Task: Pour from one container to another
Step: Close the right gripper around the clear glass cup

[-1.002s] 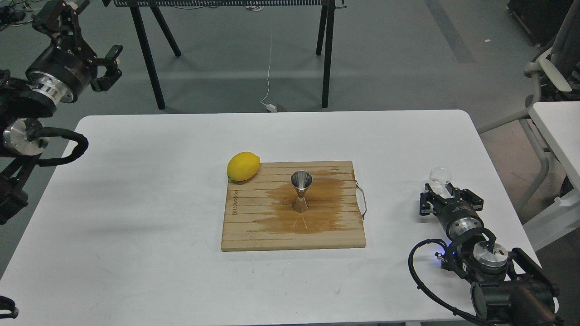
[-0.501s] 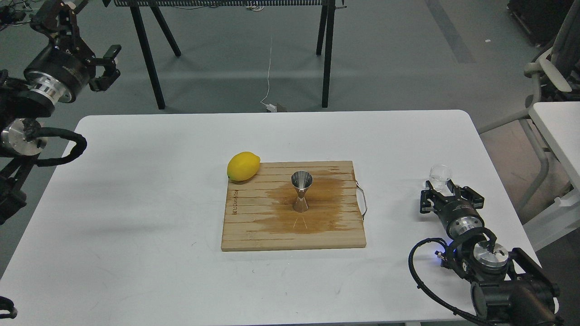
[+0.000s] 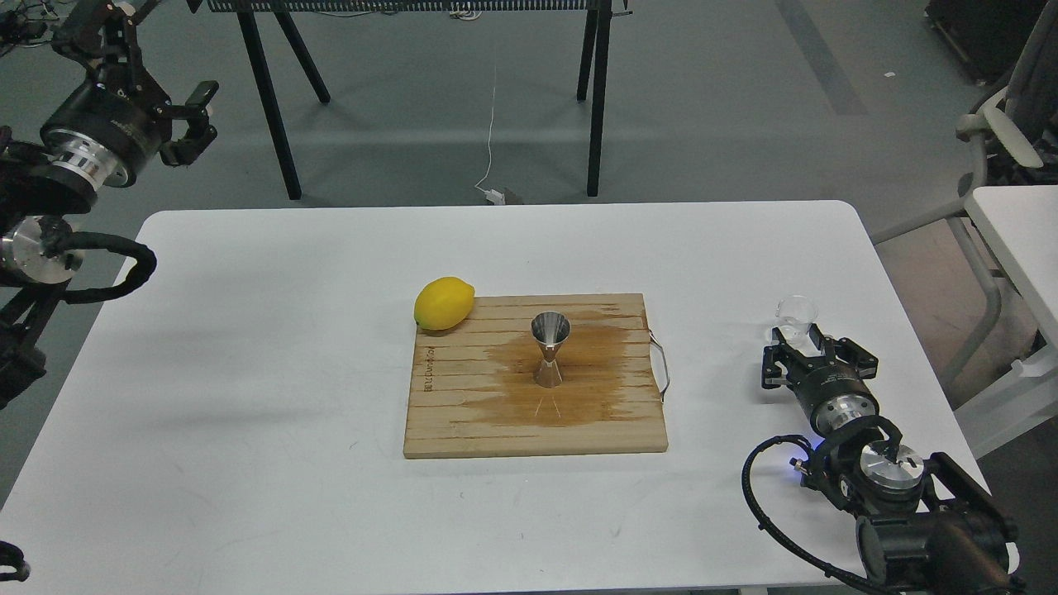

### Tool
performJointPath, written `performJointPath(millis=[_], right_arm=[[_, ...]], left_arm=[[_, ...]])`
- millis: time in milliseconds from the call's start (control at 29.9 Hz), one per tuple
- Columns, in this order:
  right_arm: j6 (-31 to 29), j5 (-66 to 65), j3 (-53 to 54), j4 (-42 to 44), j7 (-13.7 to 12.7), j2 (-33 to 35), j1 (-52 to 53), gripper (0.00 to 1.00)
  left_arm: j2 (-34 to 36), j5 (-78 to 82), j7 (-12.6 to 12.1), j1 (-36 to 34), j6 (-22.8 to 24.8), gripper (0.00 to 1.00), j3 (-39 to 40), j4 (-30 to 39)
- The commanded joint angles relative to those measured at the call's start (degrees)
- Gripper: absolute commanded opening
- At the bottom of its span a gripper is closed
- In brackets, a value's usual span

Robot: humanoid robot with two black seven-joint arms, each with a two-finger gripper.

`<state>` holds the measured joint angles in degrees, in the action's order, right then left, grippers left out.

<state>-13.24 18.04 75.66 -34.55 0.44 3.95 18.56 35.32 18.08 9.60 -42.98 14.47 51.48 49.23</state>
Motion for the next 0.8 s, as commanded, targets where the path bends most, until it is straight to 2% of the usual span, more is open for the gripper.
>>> performJointPath(millis=[0,134,167,200,234,768], right_arm=[[-0.03,0.06,-0.07,0.09,0.0,0.0,-0.01,0.43],[-0.11,0.06,-0.16,0.09,0.0,-0.09,-0.1,0.52],[-0.12,-0.02,-0.16,0.09,0.0,-0.09,-0.19,0.62],[-0.03,0.06,-0.07,0.09,0.09,-0.09,-0.36,0.81],[-0.03,0.06,-0.07,0.09,0.09,-0.09,-0.54,0.96],[-2.31,0.06,0.19,0.09,0.09,0.09,-0.55,0.98]], left_arm=[[0.01,0.02,-0.02,0.0,0.03,0.99,0.03,0.07],[0.1,0.02,-0.02,-0.09,-0.06,0.99,0.03,-0.02],[0.44,-0.06,-0.02,-0.09,-0.06,0.99,0.03,-0.02],[0.62,-0.07,-0.02,-0.09,0.03,0.99,0.03,-0.02],[0.8,-0.07,-0.02,-0.09,-0.05,0.99,0.03,0.07],[0.89,-0.07,-0.02,-0.18,-0.06,0.99,0.03,0.07]])
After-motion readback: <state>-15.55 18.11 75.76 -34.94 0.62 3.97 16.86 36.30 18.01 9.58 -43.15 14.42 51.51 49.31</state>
